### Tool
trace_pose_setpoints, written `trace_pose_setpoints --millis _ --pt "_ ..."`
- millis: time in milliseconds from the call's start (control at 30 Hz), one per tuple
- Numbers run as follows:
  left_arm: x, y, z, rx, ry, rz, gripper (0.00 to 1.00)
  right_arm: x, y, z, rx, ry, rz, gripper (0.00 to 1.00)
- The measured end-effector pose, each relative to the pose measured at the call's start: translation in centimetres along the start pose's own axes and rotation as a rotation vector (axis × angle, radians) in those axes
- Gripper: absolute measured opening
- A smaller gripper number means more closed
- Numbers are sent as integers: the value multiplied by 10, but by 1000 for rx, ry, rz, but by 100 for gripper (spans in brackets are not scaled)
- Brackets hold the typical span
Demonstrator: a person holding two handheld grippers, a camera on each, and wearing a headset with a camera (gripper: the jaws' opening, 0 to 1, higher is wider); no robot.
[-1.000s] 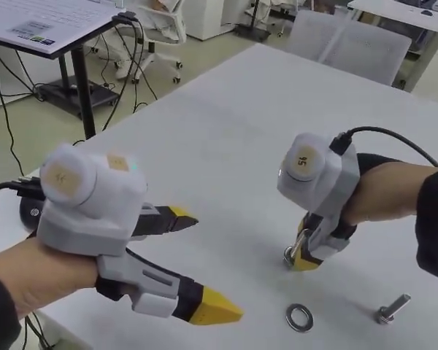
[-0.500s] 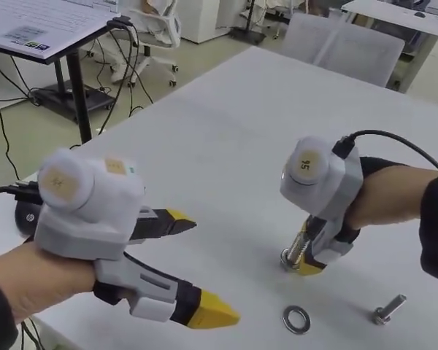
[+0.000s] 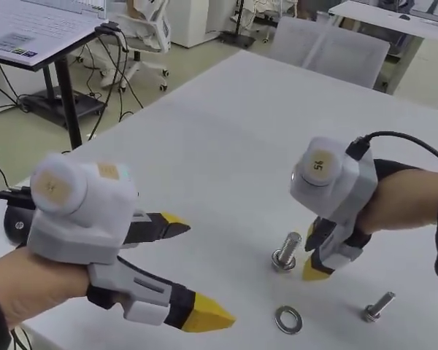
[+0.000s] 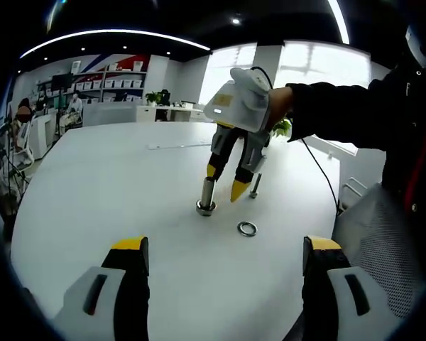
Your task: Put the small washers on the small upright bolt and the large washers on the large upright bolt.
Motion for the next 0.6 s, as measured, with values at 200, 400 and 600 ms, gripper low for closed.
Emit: trace_pose_setpoints --millis 200,400,600 --pt "2 2 -1 1 2 7 90 -3 -15 -3 0 8 1 31" --pt "4 5 -2 2 6 15 90 -5 -30 -5 0 11 1 31" --pt "8 7 -5 5 13 24 90 -2 -45 -2 13 22 1 31"
Point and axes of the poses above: the centre of the closed fingertips' face, and the gripper's own axes: z roughly forward along the fingers, y roughly to its right, x roughly out of its top, the point moved 10 cm from there along -z, roughly backward along the fingers, and after that the axes turned 4 degrees about -z, right-handed, at the moved point
